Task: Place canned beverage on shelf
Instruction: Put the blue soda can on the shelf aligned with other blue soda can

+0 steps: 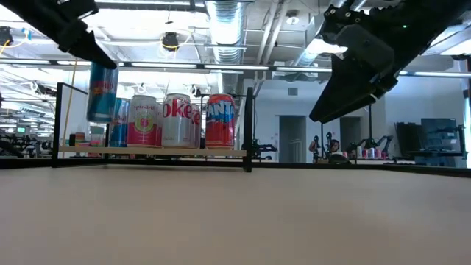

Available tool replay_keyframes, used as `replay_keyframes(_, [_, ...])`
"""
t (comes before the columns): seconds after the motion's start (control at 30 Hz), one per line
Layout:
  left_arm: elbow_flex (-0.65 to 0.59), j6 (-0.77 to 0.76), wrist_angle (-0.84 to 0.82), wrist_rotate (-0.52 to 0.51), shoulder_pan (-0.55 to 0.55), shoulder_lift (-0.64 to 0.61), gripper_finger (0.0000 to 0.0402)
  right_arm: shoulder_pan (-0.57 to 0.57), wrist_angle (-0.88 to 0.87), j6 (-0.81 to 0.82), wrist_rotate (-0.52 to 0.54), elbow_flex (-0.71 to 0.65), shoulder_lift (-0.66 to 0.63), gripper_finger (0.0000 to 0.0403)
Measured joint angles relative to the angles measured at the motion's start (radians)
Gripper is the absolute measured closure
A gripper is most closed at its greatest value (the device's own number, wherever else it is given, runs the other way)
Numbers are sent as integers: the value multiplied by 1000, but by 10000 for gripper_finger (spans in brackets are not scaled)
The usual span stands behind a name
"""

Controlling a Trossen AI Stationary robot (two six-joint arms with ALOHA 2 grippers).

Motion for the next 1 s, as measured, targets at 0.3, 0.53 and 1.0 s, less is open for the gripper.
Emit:
replay_keyframes(0.3, [0, 128, 28, 278, 325, 43, 166, 2, 0, 1, -1, 0, 0, 117])
replay_keyframes(0.53, [0, 114, 123, 439, 482, 169, 166, 2, -2, 0, -1, 0, 0, 117])
replay_keyframes(1.0, [0, 99, 123, 518, 641, 260, 166, 26, 8, 12, -30, 0, 0, 117])
